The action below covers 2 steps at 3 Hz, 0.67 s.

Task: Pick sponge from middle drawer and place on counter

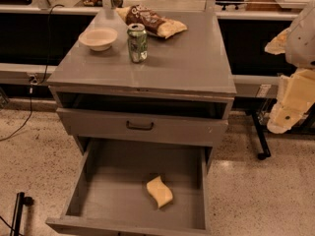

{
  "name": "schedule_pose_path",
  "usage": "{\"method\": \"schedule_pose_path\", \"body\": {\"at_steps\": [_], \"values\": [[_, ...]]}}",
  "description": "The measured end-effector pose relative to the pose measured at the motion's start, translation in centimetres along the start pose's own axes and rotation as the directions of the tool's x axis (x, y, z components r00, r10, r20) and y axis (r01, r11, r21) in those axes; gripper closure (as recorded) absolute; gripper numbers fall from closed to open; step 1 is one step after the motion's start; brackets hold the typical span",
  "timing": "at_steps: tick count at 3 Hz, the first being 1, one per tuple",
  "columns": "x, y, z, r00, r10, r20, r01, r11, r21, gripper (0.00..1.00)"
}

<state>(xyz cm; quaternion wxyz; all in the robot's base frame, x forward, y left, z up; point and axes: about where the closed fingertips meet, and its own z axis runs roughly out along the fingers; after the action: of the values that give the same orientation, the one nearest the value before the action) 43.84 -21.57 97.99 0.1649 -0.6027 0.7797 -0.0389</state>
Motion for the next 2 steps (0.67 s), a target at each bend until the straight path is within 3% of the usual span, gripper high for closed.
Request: {"method": "schedule_pose_path", "body": {"at_steps": [1, 2], "values": [[0.0, 0.0, 0.1, 1.0, -0.001, 0.005, 0.001, 1.0, 0.001, 0.0], [0.0, 1.6, 3.6, 0.998, 0.018, 0.061, -0.015, 0.9983, -0.056, 0.0]]}}
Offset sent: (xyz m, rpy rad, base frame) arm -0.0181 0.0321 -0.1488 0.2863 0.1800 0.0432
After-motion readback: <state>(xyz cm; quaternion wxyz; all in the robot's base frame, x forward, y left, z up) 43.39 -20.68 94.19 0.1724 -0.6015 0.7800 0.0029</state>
